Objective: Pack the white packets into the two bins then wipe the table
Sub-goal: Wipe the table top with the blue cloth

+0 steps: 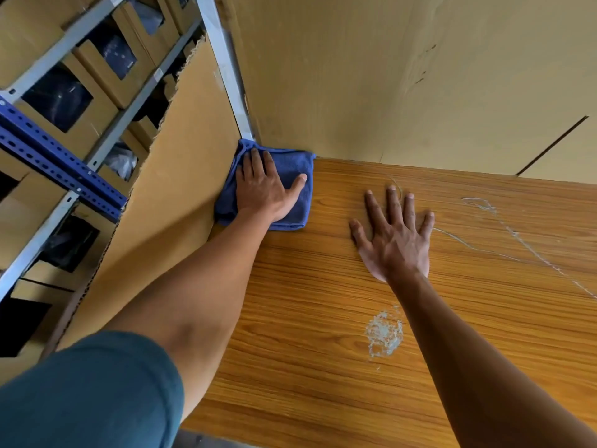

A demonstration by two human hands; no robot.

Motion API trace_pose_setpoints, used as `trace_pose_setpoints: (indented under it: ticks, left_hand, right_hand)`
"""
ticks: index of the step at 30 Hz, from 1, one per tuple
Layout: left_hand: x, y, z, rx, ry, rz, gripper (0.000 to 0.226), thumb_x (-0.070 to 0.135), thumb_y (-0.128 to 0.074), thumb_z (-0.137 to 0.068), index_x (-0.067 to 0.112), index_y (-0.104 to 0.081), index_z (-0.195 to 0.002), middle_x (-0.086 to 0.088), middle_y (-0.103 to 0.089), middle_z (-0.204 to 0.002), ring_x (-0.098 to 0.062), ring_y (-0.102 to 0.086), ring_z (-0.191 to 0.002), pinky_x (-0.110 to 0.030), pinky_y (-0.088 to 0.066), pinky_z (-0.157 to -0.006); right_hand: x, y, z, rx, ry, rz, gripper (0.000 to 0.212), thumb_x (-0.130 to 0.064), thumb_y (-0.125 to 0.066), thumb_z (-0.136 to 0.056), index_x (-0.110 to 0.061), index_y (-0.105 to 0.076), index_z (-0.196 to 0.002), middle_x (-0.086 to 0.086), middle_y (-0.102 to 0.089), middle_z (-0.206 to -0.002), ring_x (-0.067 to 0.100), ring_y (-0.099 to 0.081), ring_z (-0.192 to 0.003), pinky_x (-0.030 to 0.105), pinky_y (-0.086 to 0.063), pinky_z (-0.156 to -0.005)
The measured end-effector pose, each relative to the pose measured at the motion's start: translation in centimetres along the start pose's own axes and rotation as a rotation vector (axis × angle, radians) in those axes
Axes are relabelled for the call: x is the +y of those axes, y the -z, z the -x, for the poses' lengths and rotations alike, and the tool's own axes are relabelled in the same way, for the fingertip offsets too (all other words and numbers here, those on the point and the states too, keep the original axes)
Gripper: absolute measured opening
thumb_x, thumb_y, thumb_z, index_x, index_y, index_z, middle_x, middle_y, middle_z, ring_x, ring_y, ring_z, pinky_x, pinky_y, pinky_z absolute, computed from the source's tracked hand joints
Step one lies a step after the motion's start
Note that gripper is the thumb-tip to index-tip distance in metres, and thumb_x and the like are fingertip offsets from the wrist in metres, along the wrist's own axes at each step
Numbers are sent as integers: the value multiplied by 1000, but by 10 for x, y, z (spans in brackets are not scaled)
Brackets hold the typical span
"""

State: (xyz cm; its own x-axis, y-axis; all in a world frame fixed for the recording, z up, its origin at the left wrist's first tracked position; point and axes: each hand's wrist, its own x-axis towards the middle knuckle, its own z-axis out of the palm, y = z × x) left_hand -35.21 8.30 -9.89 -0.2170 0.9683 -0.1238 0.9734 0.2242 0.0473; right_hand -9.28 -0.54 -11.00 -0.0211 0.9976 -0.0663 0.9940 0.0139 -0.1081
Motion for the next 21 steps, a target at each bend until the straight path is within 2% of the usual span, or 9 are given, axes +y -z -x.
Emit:
trace_pose_setpoints:
  ticks: [5,13,18,21]
  left_hand:
    - [-9,-15,64,38,-14,-13,118,92,-7,-88,6,-5,-168,-21,0,-176,-35,1,-163,-53,-4,-130]
    - [3,-1,-2,24,52,39,116,92,-16,-89,7,-8,-168,-22,-4,-175,-37,-8,-162,-53,-8,-131]
    - [-5,-13,50,73,-19,18,116,91,-12,-89,6,-9,-168,-22,-5,-175,-36,-4,-163,-53,-7,-131]
    - [-5,-12,55,49,-17,18,116,91,-12,-89,6,-9,-168,-23,-4,-175,-36,-3,-163,-53,-6,-130]
  right_hand:
    - [1,-1,0,3,-3,-1,74,-77,1,-99,-45,13,-164,-3,18,-175,29,17,-161,66,2,-126]
    - [0,-1,0,1,0,2,74,-77,1,-99,-44,12,-165,-3,20,-175,28,18,-161,65,3,-126]
    - [0,1,0,-2,-2,2,74,-76,0,-99,-44,12,-165,-3,20,-175,29,18,-161,65,1,-126]
    - [0,1,0,-6,-9,3,74,-76,0,-100,-44,12,-165,-3,21,-175,28,18,-161,65,1,-126]
